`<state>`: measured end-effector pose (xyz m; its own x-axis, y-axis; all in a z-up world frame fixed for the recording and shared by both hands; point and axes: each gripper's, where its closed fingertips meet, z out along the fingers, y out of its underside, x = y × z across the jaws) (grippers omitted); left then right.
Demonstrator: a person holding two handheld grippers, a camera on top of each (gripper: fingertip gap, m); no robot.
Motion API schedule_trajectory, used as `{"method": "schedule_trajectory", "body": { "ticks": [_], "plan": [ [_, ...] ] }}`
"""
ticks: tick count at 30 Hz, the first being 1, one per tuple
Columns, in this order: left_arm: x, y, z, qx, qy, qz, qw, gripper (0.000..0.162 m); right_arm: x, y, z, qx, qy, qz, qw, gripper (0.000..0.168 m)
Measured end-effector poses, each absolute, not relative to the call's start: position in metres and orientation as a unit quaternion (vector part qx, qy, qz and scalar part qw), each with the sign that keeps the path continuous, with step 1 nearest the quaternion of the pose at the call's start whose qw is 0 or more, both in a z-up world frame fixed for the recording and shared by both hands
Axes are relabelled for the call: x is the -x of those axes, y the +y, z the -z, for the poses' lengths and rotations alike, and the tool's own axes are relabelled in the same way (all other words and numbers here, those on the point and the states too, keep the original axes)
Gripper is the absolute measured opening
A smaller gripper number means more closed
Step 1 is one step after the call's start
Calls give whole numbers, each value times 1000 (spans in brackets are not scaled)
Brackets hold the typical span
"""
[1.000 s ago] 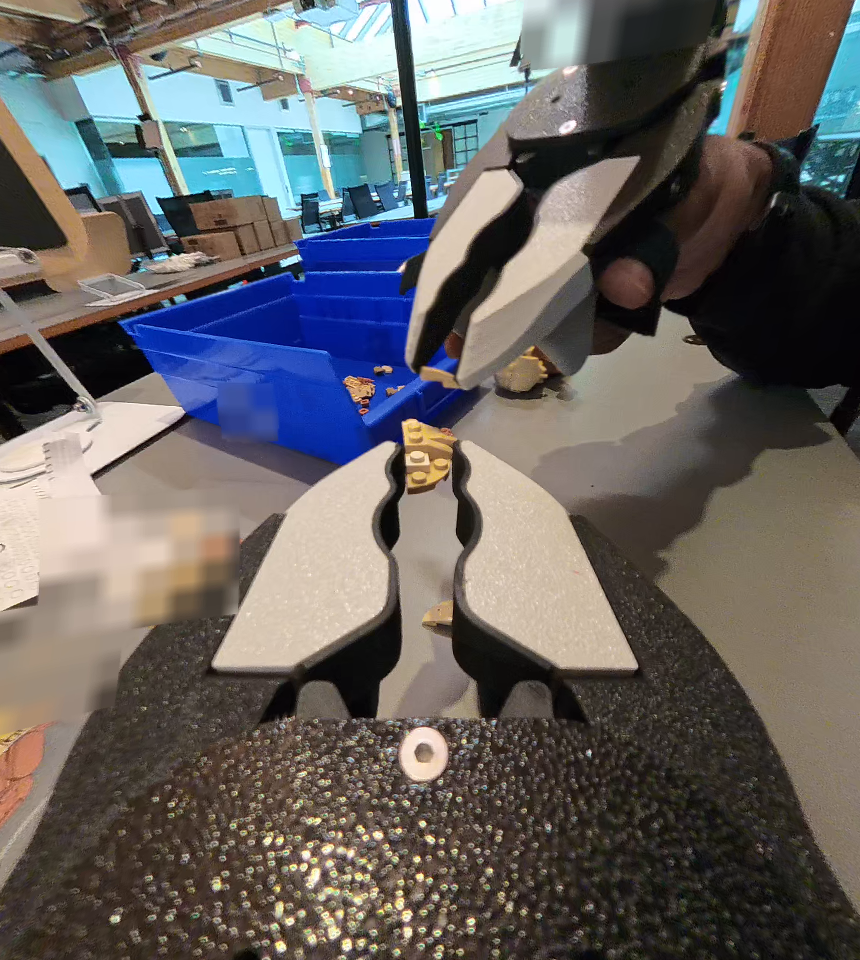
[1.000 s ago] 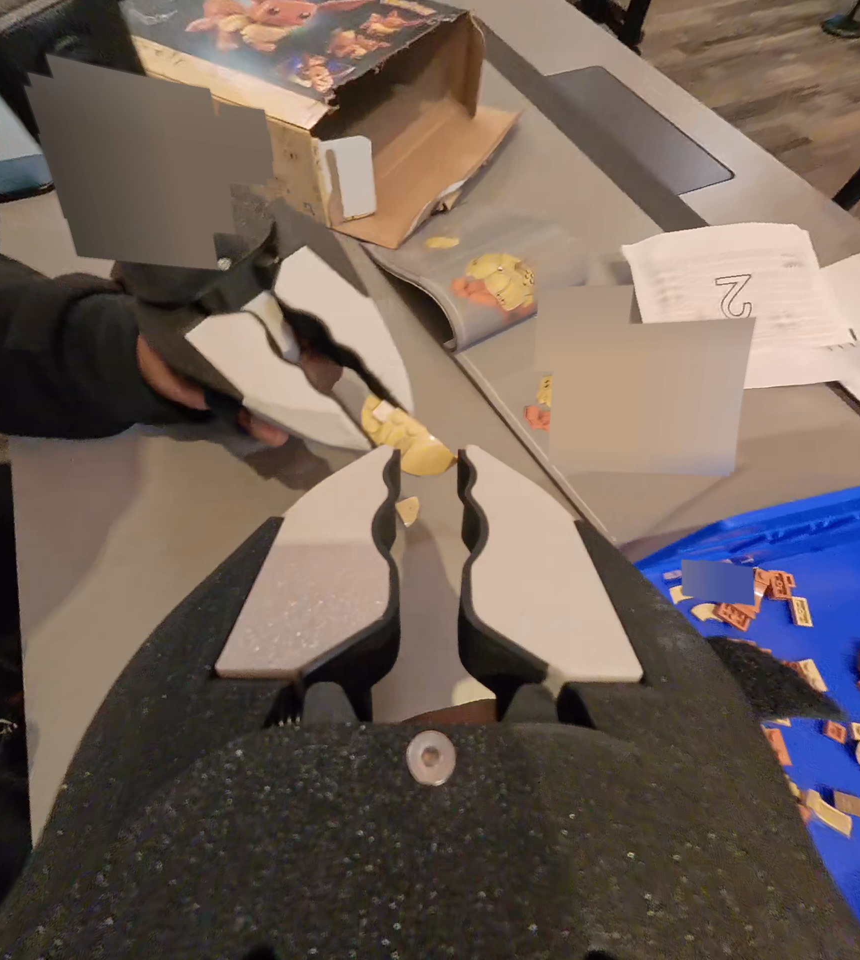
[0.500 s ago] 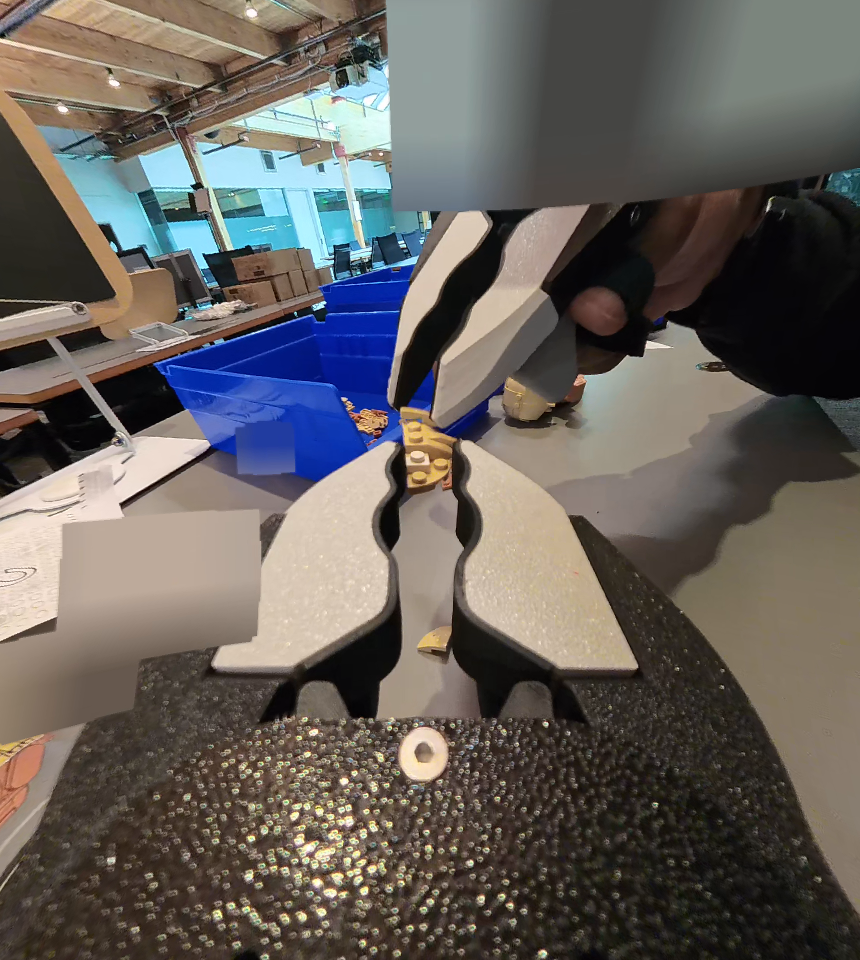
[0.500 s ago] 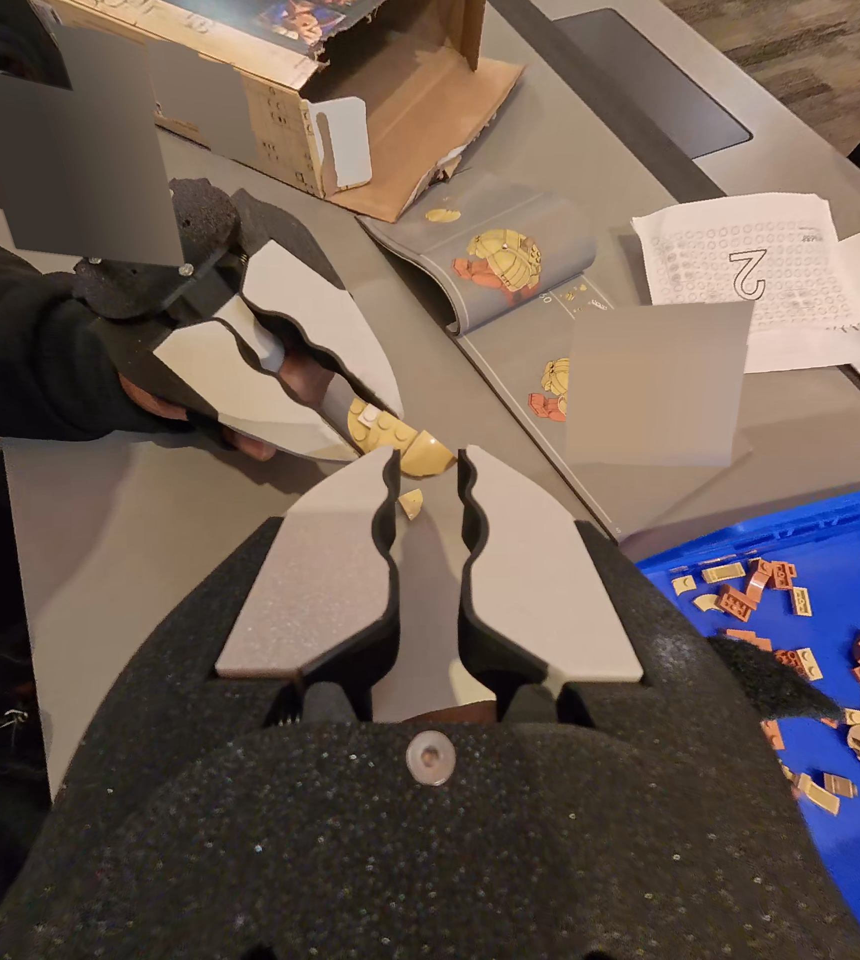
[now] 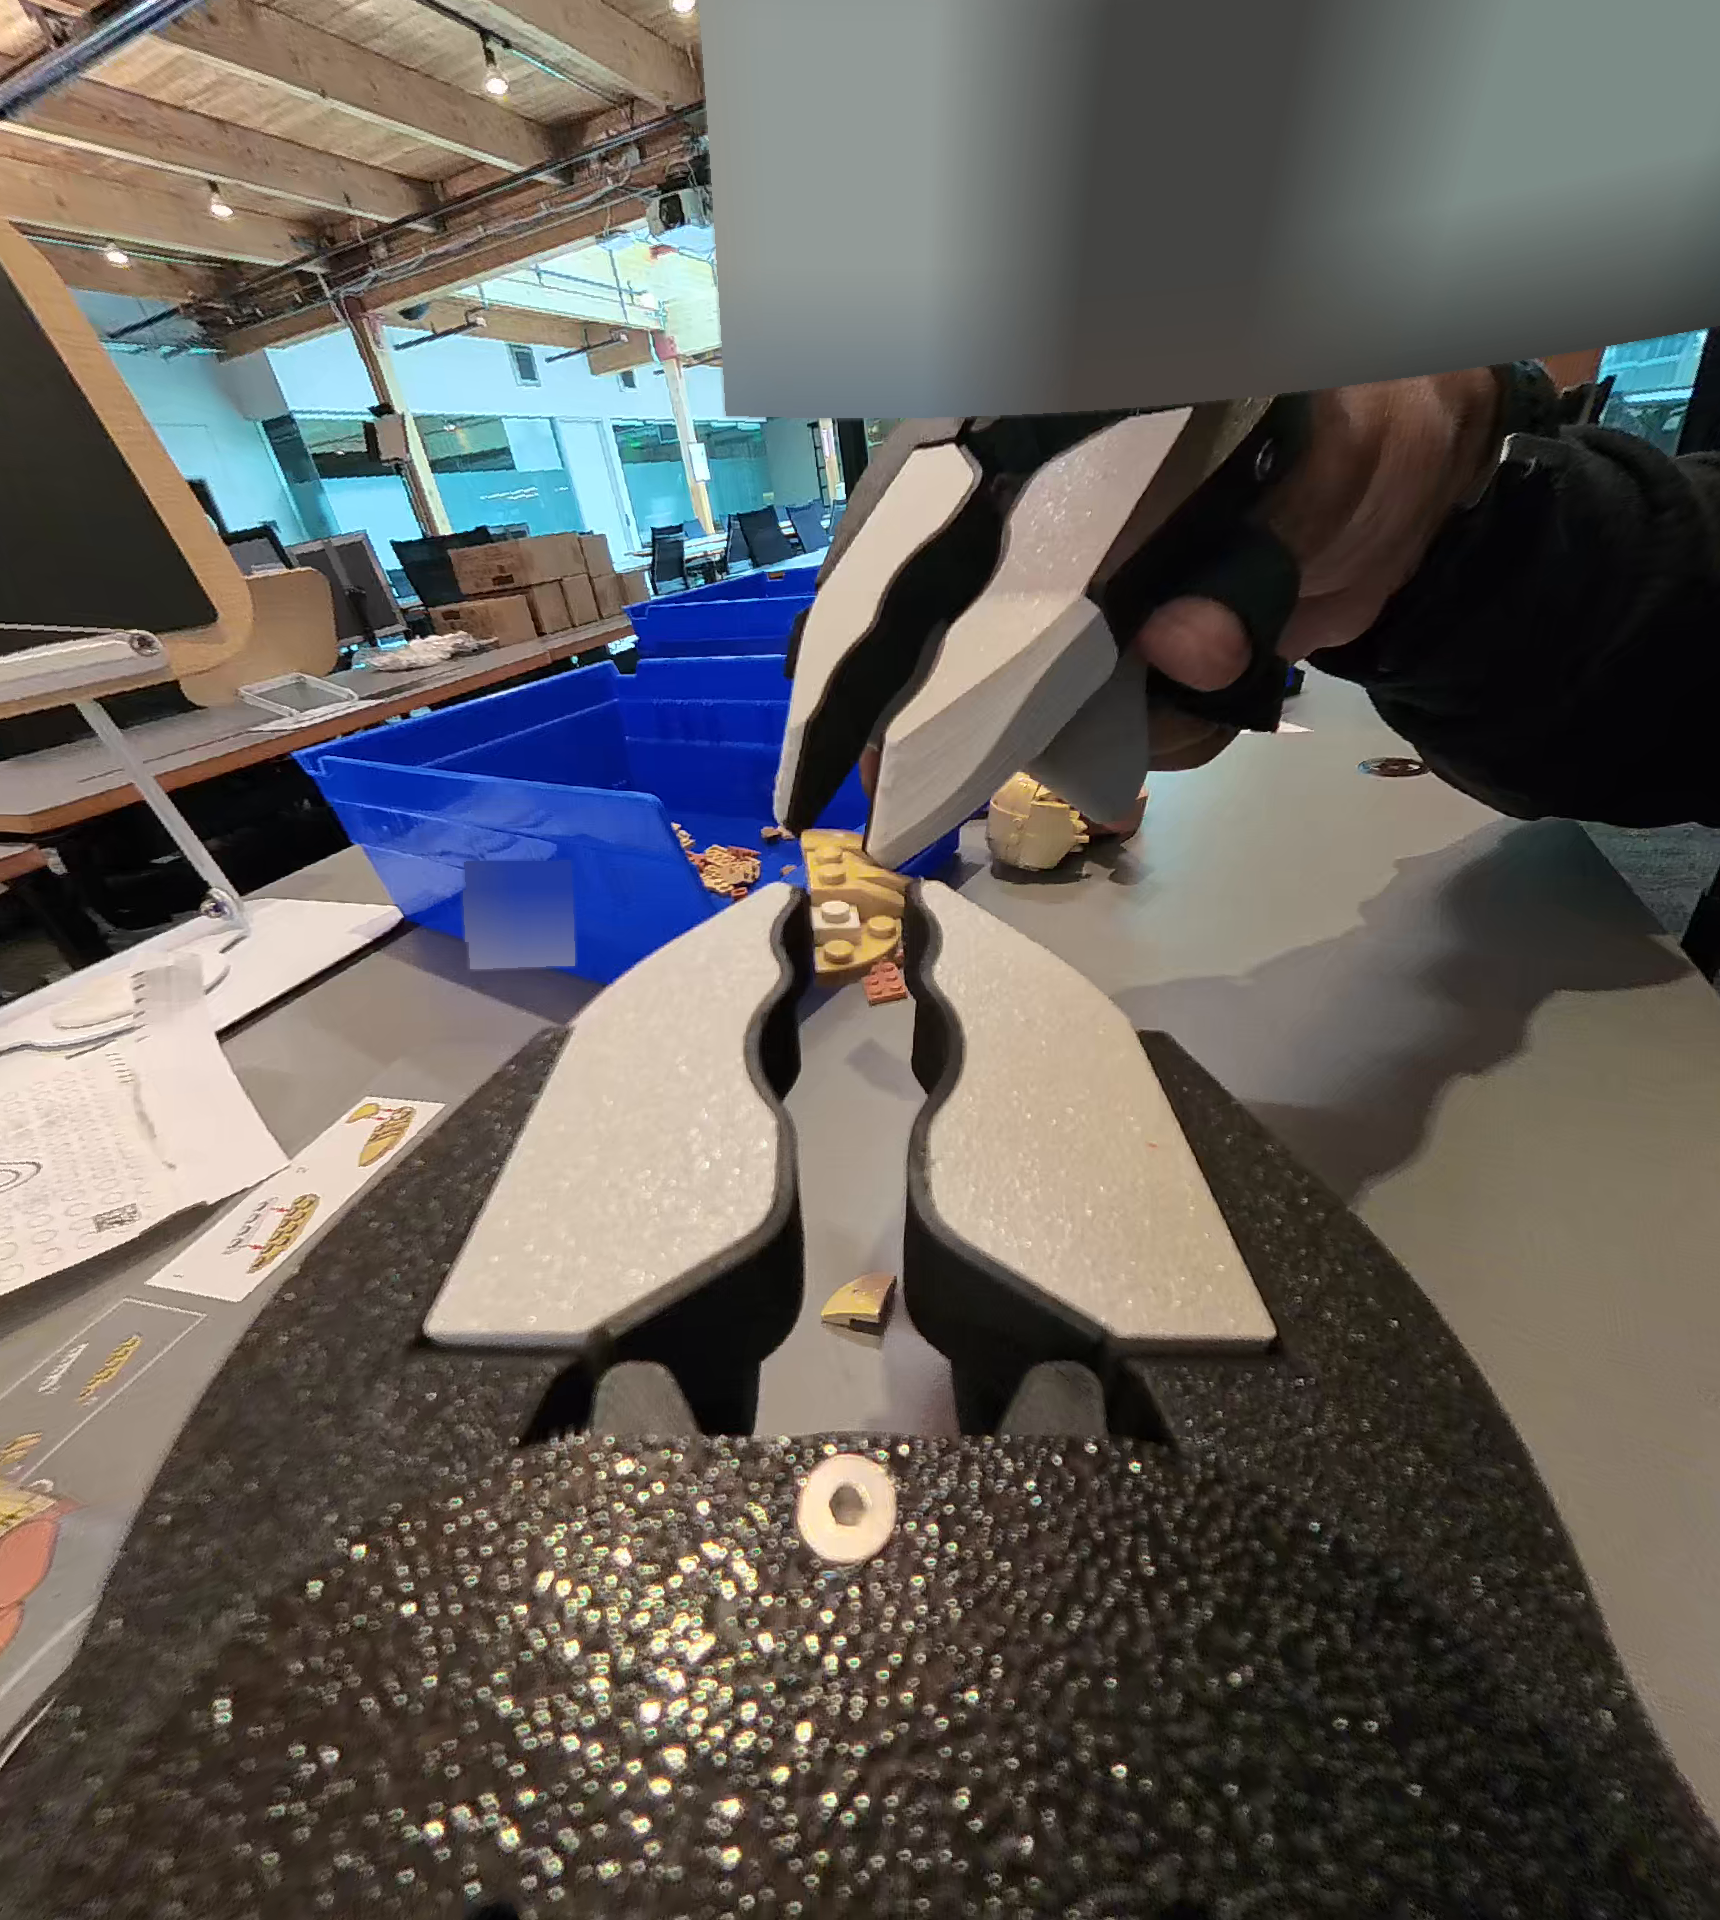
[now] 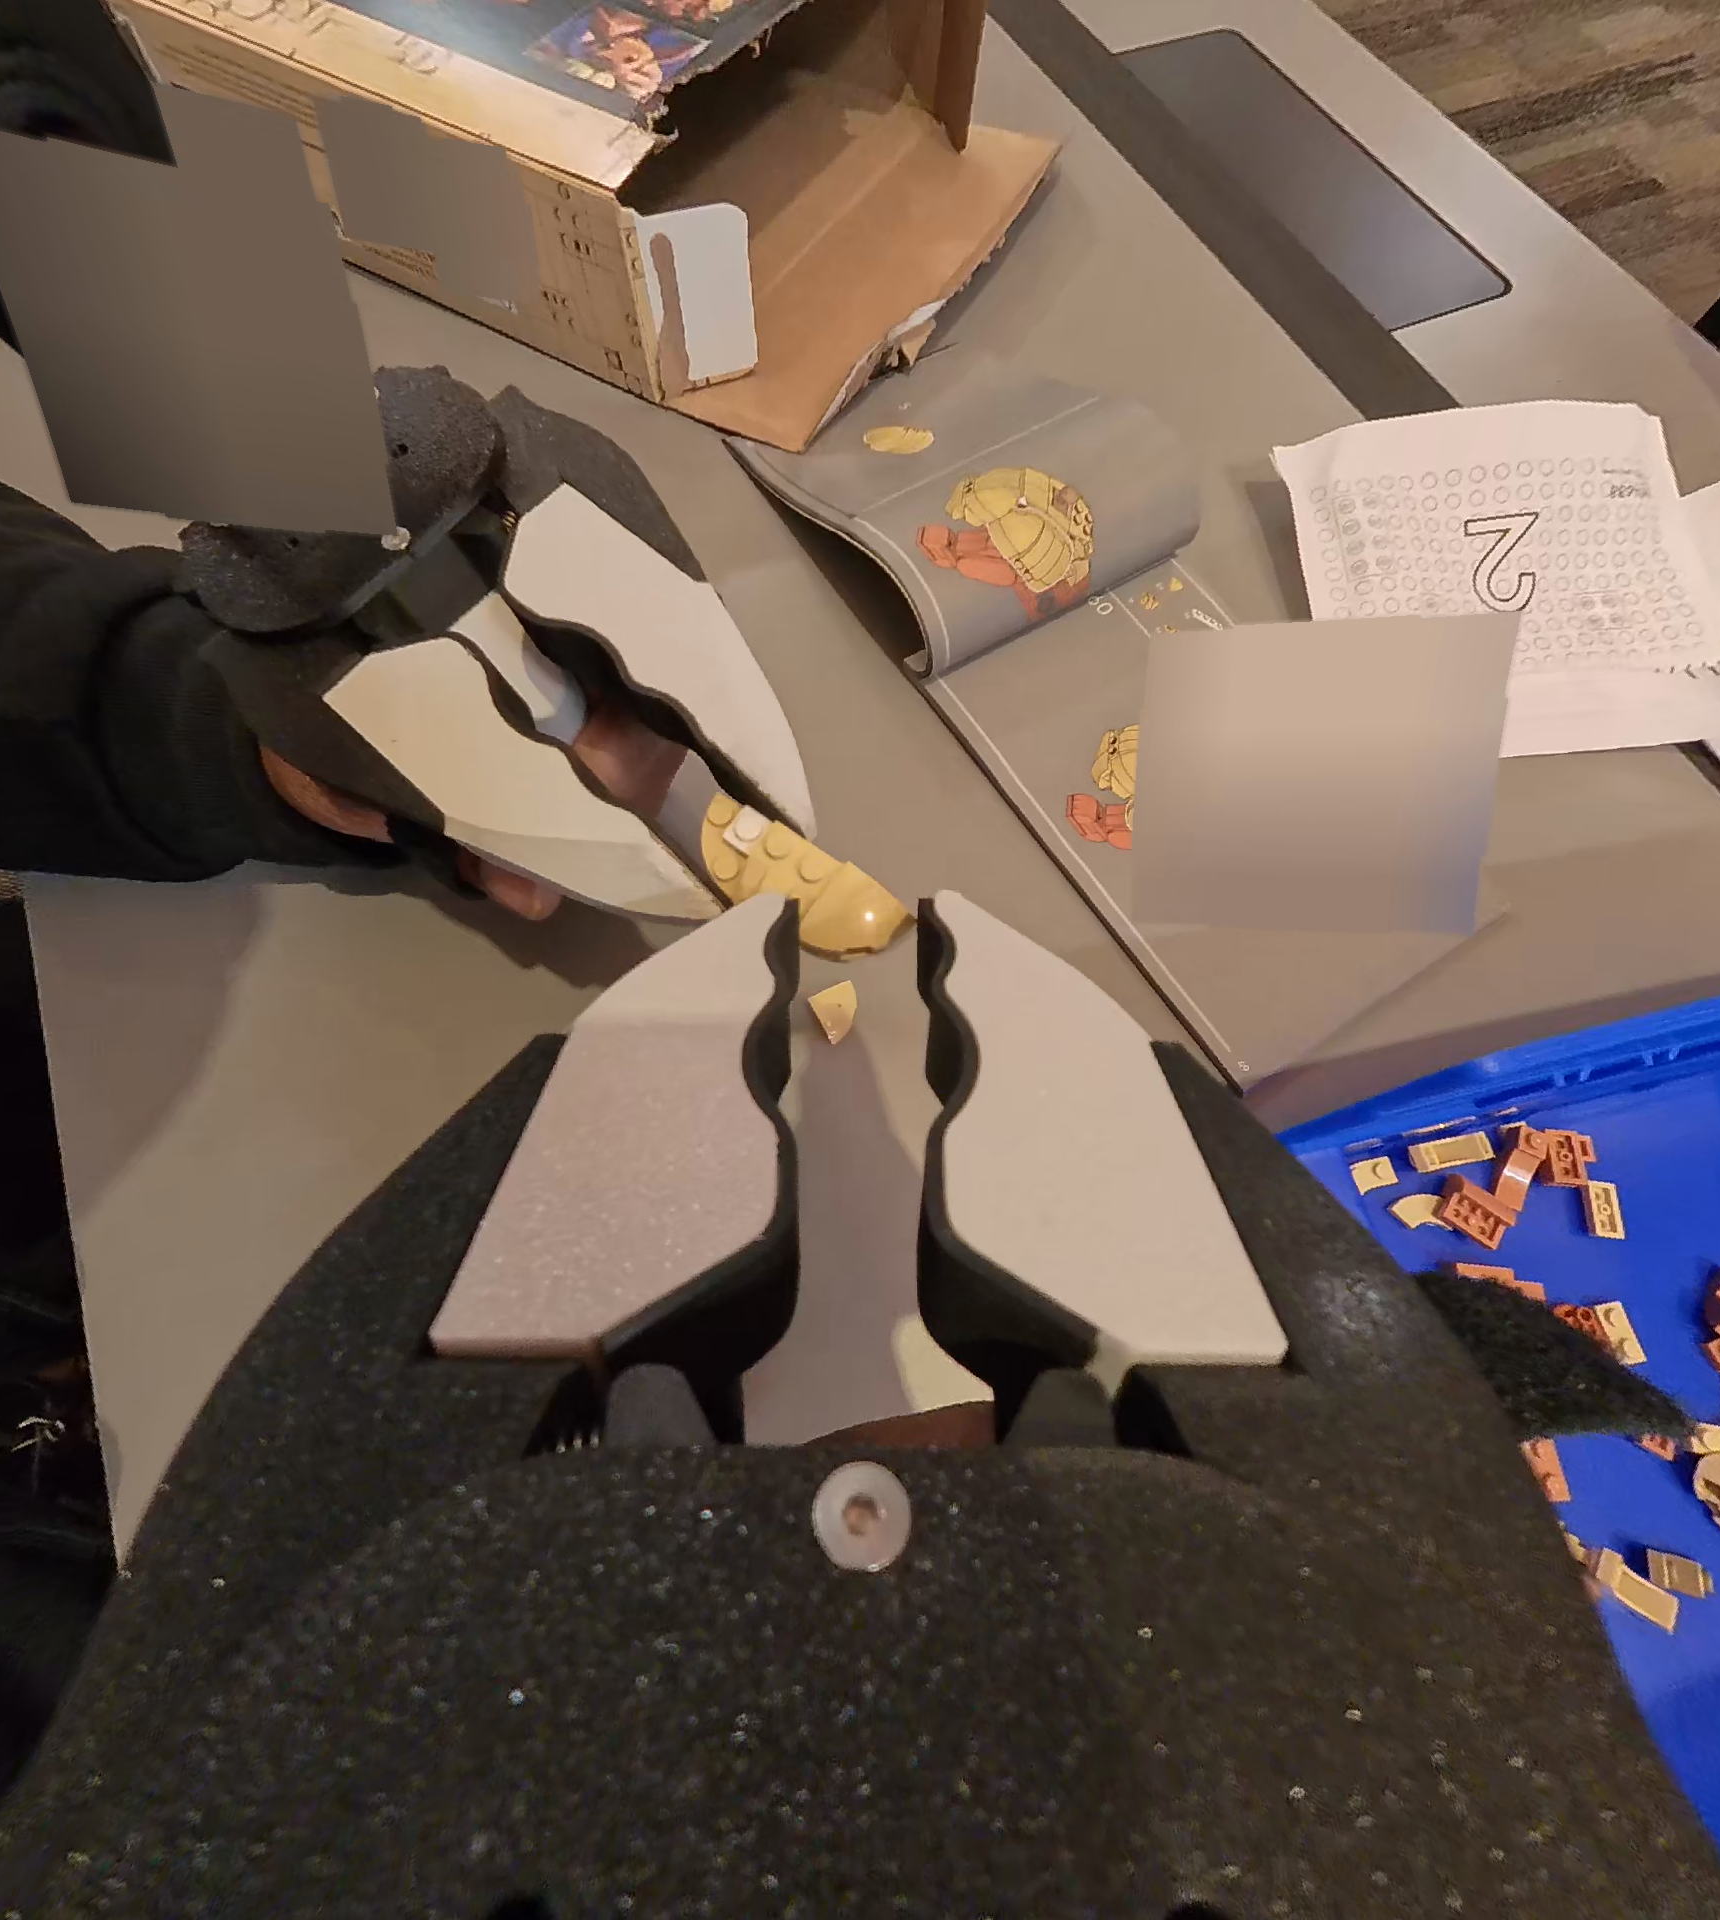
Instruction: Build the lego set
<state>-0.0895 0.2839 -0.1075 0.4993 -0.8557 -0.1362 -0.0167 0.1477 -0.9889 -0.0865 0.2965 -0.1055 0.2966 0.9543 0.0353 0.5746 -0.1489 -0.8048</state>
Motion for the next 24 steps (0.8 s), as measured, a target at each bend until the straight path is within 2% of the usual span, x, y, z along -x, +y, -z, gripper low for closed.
{"method": "schedule_trajectory", "body": {
  "ticks": [7,13,18,24],
  "plan": [
    [89,282,106,563,384,327,654,16,87,296,103,711,-536,-257,377,22],
    [92,283,103,563,375,343,652,16,89,289,93,674,-560,-270,400,35],
    [99,285,96,560,367,367,645,16,83,286,94,536,-653,-200,496,47],
    [105,287,93,564,355,408,624,16,82,300,97,401,-677,-69,613,48]
  ]
}}
